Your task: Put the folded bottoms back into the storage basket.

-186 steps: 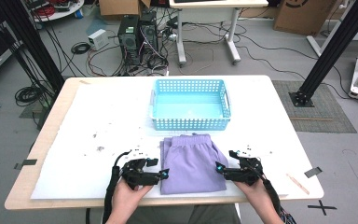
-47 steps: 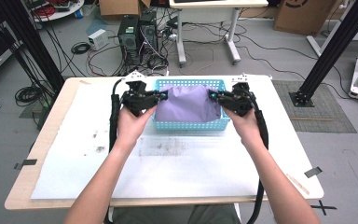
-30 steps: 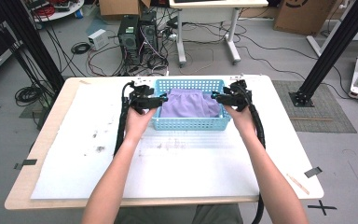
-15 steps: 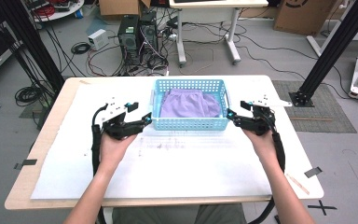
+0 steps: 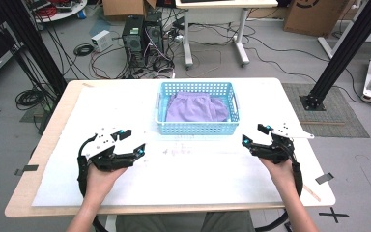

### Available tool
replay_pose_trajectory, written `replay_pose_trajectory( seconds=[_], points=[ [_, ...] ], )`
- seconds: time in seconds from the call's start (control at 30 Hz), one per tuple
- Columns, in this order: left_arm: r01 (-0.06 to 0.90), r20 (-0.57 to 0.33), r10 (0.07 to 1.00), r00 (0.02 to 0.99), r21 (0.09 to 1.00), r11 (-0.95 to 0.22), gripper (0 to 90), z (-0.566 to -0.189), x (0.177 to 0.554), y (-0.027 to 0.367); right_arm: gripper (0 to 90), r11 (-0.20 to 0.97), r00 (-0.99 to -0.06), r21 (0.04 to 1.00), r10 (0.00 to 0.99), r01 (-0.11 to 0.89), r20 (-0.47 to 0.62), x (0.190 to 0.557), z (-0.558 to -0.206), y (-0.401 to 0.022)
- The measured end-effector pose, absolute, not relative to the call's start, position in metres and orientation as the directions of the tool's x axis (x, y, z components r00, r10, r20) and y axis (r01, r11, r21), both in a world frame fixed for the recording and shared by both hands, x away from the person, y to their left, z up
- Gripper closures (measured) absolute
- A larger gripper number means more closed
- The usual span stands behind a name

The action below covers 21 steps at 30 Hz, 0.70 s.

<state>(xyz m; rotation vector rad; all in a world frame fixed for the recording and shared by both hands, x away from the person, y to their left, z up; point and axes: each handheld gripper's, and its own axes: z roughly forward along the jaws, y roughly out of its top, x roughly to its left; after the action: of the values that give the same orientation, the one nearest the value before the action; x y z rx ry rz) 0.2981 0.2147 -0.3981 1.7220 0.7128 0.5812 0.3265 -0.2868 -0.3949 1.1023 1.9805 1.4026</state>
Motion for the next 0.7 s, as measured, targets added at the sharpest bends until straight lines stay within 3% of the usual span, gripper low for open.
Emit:
replay_pose_trajectory(
  seconds=[0.7],
  points=[
    [0.216, -0.005, 0.721, 0.693, 0.956, -0.201, 26.4, -0.422, 0.303, 0.224, 20.2, 0.186, -0.556, 0.910, 0.829, 0.370, 0.056, 0.332, -0.422, -0.290]
  ],
)
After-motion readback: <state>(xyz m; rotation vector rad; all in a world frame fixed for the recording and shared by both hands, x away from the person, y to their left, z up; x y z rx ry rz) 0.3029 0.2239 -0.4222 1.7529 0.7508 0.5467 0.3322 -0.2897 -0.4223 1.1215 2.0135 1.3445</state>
